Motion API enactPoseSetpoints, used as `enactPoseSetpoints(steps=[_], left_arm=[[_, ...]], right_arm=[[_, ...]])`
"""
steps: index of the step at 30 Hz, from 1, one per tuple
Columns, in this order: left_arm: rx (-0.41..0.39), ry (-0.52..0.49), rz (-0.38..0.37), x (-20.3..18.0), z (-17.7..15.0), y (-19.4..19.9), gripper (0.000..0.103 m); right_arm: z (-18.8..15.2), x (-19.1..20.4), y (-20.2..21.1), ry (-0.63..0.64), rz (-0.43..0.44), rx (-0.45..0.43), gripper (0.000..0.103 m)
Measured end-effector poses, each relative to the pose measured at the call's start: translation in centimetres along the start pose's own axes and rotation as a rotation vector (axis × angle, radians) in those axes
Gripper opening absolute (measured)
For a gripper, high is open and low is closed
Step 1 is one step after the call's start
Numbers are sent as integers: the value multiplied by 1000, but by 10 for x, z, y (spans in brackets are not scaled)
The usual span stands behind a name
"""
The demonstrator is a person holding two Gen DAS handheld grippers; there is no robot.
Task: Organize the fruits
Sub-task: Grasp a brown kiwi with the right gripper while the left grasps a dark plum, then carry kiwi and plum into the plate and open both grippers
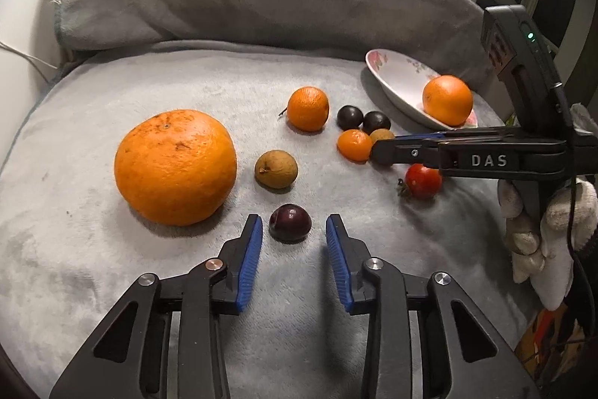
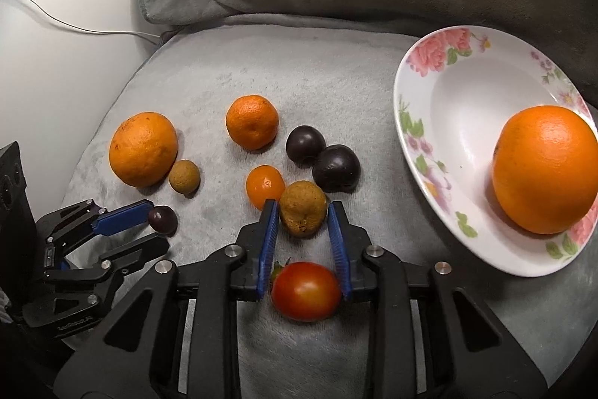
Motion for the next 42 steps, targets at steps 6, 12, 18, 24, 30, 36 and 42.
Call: enactPoseSetpoints(steps=[6, 12, 18, 24, 30, 36, 42], left_arm=[[12, 6, 0, 2, 1, -6, 23], [5, 3, 7, 2, 1, -7, 22], [0, 11, 0, 3, 2, -3, 22], [-12, 18, -26, 0, 5, 5, 21], [-31, 11, -65, -12, 12, 11, 21], [-39, -4, -103, -31, 21, 9, 21], [-61, -38, -128, -53, 31, 6, 21]], right_arm=[[1, 2, 1, 10, -6, -2, 28], [-1, 2, 1, 2, 0, -12, 27], [-5, -1, 12, -13, 2, -44, 27], [-6, -2, 31, -24, -1, -94, 27], [-8, -7, 55, -40, -21, -155, 27], [-15, -25, 84, -74, -71, -215, 27], [-23, -52, 109, -123, -127, -259, 27]])
Point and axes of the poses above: each gripper's, at about its wrist camera, not at the fingertips, and y roughly against the way its jaws point, x to its left, z to its top, the point moved 1 cm from there along -y, roughly the way its jaws point, and after that the axes turned 13 degrees about y, right-handed, at the moved point
